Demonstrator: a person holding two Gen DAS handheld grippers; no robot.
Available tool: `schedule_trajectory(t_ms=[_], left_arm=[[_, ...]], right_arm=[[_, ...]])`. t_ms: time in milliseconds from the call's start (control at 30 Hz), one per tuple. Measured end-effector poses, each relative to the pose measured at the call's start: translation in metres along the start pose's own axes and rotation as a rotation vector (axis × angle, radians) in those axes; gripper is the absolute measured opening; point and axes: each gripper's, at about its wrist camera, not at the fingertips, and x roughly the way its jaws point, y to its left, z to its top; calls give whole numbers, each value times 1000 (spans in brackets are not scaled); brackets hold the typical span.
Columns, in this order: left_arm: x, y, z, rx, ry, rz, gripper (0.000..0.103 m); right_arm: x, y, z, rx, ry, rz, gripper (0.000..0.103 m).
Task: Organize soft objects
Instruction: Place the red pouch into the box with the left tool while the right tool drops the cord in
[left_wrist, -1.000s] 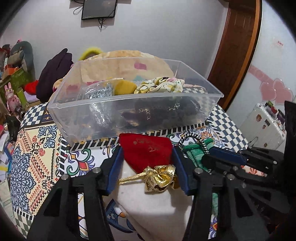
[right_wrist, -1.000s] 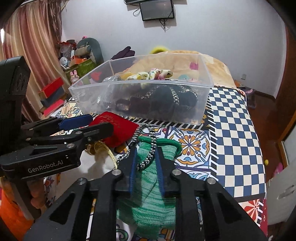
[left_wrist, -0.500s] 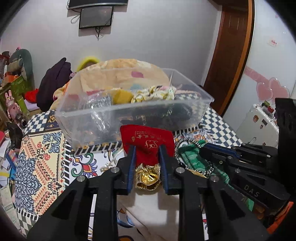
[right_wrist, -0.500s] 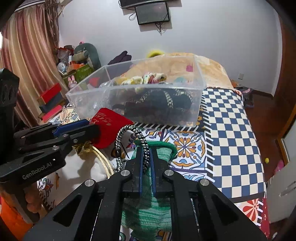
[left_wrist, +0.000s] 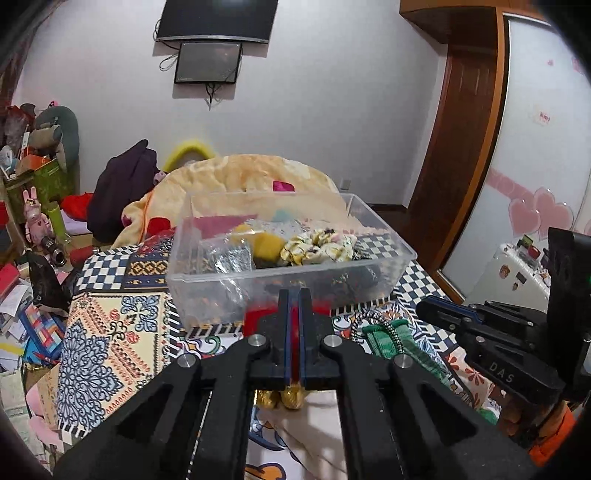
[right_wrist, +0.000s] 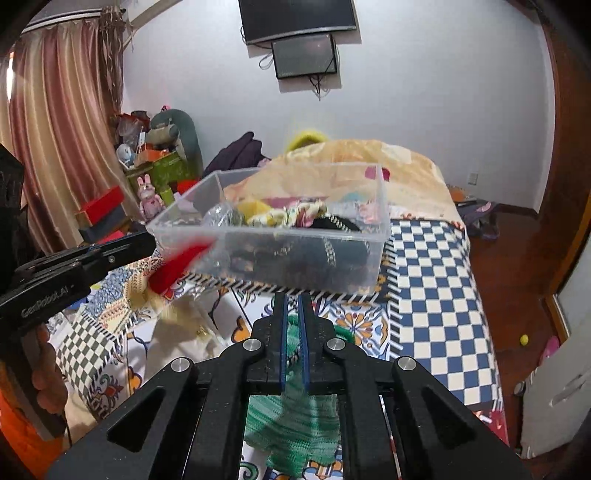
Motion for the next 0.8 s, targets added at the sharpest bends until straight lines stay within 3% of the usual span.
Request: schedule_trajectory(t_ms=[267, 367, 500, 733, 800], left_arm=[[5, 2, -2, 7, 35, 3, 3], [16, 2, -8, 5, 84, -13, 20], [29, 1, -19, 6, 133, -15, 47], [47, 0, -36, 13, 191, -6, 50], [51, 0, -39, 19, 202, -6, 49]], right_arm=[[30, -8, -9, 52, 132, 28, 6], [37, -5, -14, 47, 164, 32, 7], [42, -5, -20, 54, 186, 45, 24], [45, 2, -22, 22, 177, 38, 25], [47, 6, -24, 6, 174, 22, 20]])
